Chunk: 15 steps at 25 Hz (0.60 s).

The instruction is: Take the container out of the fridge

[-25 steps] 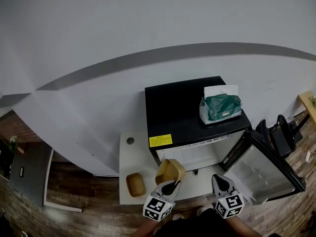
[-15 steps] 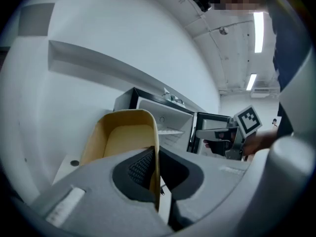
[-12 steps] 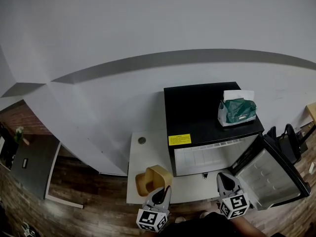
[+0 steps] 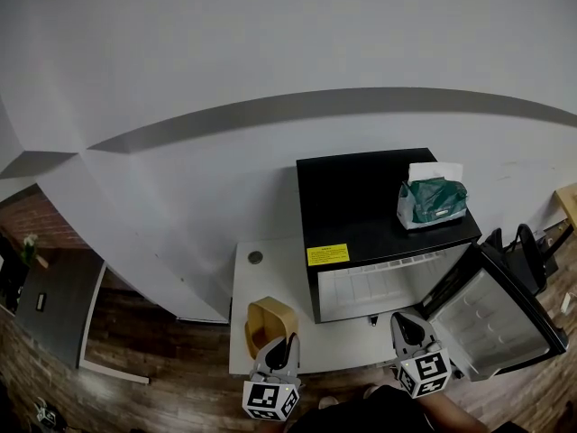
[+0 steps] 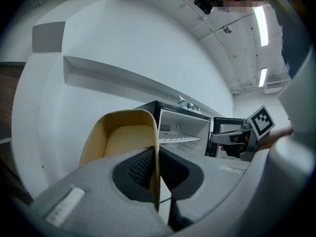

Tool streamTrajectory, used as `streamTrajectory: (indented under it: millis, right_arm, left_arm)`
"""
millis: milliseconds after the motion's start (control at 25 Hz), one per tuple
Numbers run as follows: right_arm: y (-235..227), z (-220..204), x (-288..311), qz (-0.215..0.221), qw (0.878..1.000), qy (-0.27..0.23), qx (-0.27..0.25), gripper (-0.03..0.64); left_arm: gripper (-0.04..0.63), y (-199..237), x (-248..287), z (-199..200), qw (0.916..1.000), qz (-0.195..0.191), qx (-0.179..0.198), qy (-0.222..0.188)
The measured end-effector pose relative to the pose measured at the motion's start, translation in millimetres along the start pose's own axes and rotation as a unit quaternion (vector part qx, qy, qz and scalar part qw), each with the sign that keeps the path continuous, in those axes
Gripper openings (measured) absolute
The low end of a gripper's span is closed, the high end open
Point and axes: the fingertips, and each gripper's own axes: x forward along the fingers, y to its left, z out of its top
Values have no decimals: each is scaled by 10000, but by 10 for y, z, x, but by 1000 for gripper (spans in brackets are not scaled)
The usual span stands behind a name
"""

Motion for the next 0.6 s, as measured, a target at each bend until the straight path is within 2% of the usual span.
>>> streamTrajectory:
  millis: [600]
  right_arm:
    - [-16,6,73,-121,9999,-6,15,-2]
  left_arm:
    - [18,5,54,-18,10000,-76,46,43]
